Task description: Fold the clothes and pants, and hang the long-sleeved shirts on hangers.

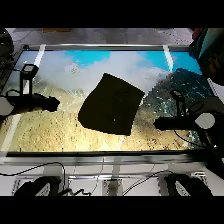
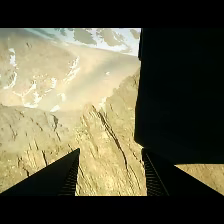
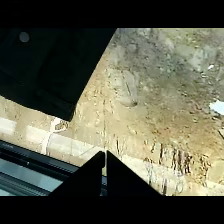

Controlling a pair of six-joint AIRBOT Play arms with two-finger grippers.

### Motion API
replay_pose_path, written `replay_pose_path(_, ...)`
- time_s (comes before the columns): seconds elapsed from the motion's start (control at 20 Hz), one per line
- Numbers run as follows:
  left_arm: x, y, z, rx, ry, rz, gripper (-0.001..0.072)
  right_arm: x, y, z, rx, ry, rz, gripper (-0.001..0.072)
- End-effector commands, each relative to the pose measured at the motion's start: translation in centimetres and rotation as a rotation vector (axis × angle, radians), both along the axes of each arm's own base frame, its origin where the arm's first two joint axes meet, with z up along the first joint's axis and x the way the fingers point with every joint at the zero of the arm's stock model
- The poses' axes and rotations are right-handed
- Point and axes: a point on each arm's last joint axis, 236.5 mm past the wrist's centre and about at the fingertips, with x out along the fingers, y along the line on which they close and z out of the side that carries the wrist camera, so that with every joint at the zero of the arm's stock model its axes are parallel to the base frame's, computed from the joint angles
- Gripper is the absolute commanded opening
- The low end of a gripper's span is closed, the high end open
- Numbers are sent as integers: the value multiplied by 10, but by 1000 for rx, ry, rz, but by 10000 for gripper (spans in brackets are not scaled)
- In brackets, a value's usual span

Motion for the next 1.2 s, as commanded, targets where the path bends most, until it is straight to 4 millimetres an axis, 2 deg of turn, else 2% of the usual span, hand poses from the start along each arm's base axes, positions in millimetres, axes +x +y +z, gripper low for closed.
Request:
replay_pose_path(0.0, -3, 1, -30, -2, 61, 12, 447, -4, 17, -27, 86, 58, -11, 442)
replay_pose_path(0.05, -6, 1, -40, -2, 78, 13, 446, -5, 22, -40, 121, 89, -37, 646)
replay_pose_path(0.1, -11, 1, -50, -2, 101, 14, 446, -7, 28, -53, 144, 113, -58, 637)
replay_pose_path(0.2, -20, 1, -68, -2, 146, 16, 445, -12, 43, -80, 178, 179, -85, 496)
replay_pose_path(0.35, -28, 2, -83, -1, 183, 17, 429, -12, 69, -109, 262, 297, -134, 482)
replay_pose_path(0.45, -28, 2, -85, -1, 184, 17, 429, -8, 85, -124, 344, 356, -160, 482)
replay_pose_path(0.6, -23, 2, -82, -1, 158, 23, 429, -10, 98, -144, 427, 452, -202, 482)
replay_pose_path(0.75, -18, 3, -79, -2, 133, 28, 429, -1, 110, -147, 512, 464, -235, 480)
replay_pose_path(0.85, -12, 4, -75, -4, 104, 35, 429, 12, 112, -146, 552, 439, -276, 448)
replay_pose_path(1.0, -3, 2, -74, -60, 80, 99, 430, 14, 112, -149, 566, 452, -303, 408)
replay_pose_path(1.1, -2, 2, -88, -96, 123, 147, 431, 14, 113, -149, 570, 455, -306, 408)
replay_pose_path(1.15, -3, 0, -99, -106, 157, 158, 431, 15, 112, -150, 567, 449, -309, 371)
